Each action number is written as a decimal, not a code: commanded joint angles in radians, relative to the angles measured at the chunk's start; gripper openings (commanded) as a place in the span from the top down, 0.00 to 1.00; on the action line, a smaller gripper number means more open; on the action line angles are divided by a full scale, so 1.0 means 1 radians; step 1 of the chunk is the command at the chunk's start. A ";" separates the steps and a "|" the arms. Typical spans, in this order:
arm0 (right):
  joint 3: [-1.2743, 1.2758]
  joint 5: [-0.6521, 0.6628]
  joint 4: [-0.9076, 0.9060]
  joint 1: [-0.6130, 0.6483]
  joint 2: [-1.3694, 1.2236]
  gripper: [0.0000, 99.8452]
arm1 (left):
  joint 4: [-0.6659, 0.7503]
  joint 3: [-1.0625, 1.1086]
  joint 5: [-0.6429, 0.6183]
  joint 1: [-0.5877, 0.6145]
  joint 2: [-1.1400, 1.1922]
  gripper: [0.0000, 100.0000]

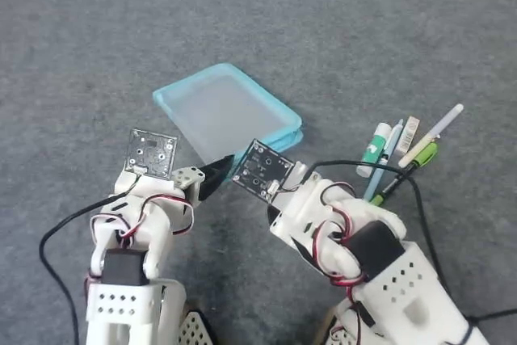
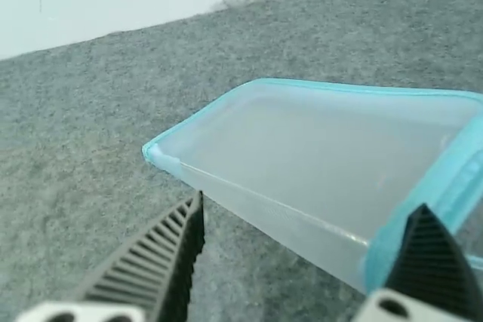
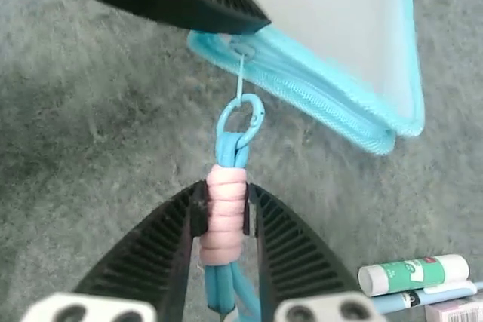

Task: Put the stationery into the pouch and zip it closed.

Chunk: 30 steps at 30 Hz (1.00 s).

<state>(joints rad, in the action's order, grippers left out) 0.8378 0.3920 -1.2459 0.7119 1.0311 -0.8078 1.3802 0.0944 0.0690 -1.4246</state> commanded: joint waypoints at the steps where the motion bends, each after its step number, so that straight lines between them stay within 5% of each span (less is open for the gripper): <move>1: -0.146 -0.032 0.028 -0.022 -0.133 0.99 | 0.006 -0.019 0.018 0.000 0.009 0.62; 15: -0.226 0.015 0.096 -0.242 -0.351 0.99 | 0.035 -0.015 0.014 0.072 0.018 0.62; 23: -0.330 -0.028 0.035 -0.101 -0.355 0.99 | -0.084 -0.051 0.029 -0.031 -0.009 0.62; 30: -0.420 -0.077 -0.035 -0.002 -0.335 0.99 | -0.276 -0.065 0.032 -0.069 -0.304 0.62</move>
<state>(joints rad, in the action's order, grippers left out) 0.4818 0.3537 -1.2628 0.6767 0.6552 -1.0088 1.3679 0.1143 0.0153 -1.5489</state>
